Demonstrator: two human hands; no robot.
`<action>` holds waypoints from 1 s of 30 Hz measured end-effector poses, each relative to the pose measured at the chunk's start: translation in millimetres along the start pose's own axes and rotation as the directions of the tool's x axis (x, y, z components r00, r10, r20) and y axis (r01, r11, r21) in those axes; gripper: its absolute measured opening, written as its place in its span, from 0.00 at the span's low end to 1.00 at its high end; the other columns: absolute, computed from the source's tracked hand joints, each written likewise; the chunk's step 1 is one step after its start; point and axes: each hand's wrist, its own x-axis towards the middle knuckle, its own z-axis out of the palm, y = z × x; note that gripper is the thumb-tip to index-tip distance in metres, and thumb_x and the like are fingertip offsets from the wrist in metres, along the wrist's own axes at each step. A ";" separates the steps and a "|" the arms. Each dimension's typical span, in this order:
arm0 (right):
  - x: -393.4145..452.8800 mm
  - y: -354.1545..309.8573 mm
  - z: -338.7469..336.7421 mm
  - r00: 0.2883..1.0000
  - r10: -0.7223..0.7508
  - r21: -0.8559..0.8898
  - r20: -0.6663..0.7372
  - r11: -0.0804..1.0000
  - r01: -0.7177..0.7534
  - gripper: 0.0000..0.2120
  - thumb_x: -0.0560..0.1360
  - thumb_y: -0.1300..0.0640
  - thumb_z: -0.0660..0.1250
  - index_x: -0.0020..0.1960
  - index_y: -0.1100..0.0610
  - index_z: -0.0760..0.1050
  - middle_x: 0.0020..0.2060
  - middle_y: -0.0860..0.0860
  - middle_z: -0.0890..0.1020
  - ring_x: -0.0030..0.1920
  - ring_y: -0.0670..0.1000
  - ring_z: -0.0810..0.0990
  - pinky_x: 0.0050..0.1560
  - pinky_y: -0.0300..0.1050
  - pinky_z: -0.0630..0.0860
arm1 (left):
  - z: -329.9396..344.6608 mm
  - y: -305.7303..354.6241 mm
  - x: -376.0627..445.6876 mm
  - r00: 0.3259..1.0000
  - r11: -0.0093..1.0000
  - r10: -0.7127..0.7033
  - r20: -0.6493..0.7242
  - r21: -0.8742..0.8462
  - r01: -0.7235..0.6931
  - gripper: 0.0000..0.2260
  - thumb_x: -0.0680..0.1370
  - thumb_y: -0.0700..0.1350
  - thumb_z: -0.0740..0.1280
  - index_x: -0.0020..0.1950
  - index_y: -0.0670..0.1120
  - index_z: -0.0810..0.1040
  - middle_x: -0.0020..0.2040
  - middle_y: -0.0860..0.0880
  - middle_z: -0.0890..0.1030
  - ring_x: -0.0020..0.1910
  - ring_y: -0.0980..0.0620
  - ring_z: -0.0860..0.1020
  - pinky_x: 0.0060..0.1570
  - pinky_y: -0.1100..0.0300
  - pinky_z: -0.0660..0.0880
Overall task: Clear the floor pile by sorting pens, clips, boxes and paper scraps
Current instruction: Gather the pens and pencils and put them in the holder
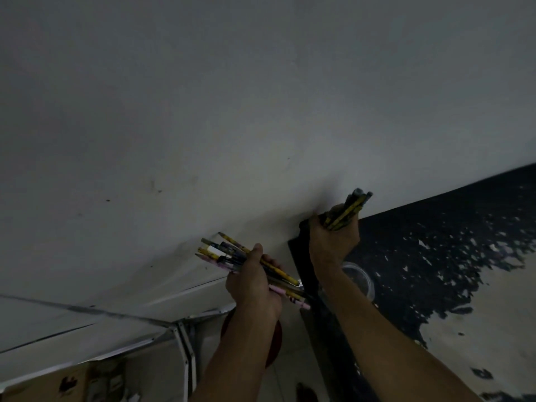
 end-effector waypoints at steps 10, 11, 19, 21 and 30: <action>-4.1 -10.1 -4.0 0.994 -0.053 -0.018 0.092 0.998 0.054 0.22 0.65 0.70 0.75 0.54 0.58 0.70 0.41 0.41 0.75 0.42 0.32 0.77 0.42 0.25 0.73 | 0.4 -2.0 3.1 1.000 1.000 0.005 0.004 0.000 -0.005 0.05 0.76 0.38 0.70 0.45 0.41 0.74 0.26 0.48 0.76 0.25 0.50 0.75 0.29 0.58 0.75; -4.2 -11.6 -4.9 0.993 -0.067 -0.017 0.097 0.997 0.069 0.22 0.65 0.70 0.75 0.54 0.60 0.71 0.41 0.41 0.75 0.42 0.32 0.77 0.43 0.25 0.73 | 0.4 -2.2 3.7 1.000 1.000 0.009 0.001 0.003 -0.009 0.05 0.76 0.38 0.70 0.44 0.41 0.74 0.25 0.48 0.76 0.25 0.50 0.75 0.28 0.58 0.75; 2.8 -22.0 -19.7 0.985 -0.135 0.021 0.112 0.991 0.133 0.22 0.65 0.65 0.76 0.54 0.55 0.70 0.46 0.50 0.77 0.46 0.50 0.79 0.47 0.48 0.81 | 0.5 -6.3 7.1 0.999 1.000 0.031 0.008 -0.006 -0.031 0.05 0.77 0.38 0.69 0.43 0.42 0.74 0.27 0.48 0.75 0.23 0.51 0.74 0.26 0.60 0.74; 6.5 -23.4 -24.3 0.984 -0.134 0.026 0.114 0.991 0.132 0.21 0.66 0.62 0.75 0.55 0.57 0.71 0.48 0.55 0.77 0.47 0.54 0.79 0.50 0.53 0.79 | 0.7 -7.4 7.3 0.999 0.999 0.040 0.004 -0.005 -0.040 0.05 0.77 0.38 0.69 0.43 0.42 0.74 0.27 0.48 0.75 0.24 0.51 0.75 0.27 0.60 0.74; 24.4 -24.1 -49.8 0.972 0.010 0.028 0.236 0.999 -0.017 0.19 0.73 0.56 0.73 0.61 0.55 0.72 0.56 0.54 0.77 0.57 0.53 0.77 0.51 0.42 0.78 | 19.2 -26.5 2.2 0.938 0.937 0.348 -0.002 0.014 -0.348 0.06 0.76 0.39 0.70 0.50 0.38 0.76 0.29 0.46 0.78 0.26 0.50 0.77 0.31 0.57 0.77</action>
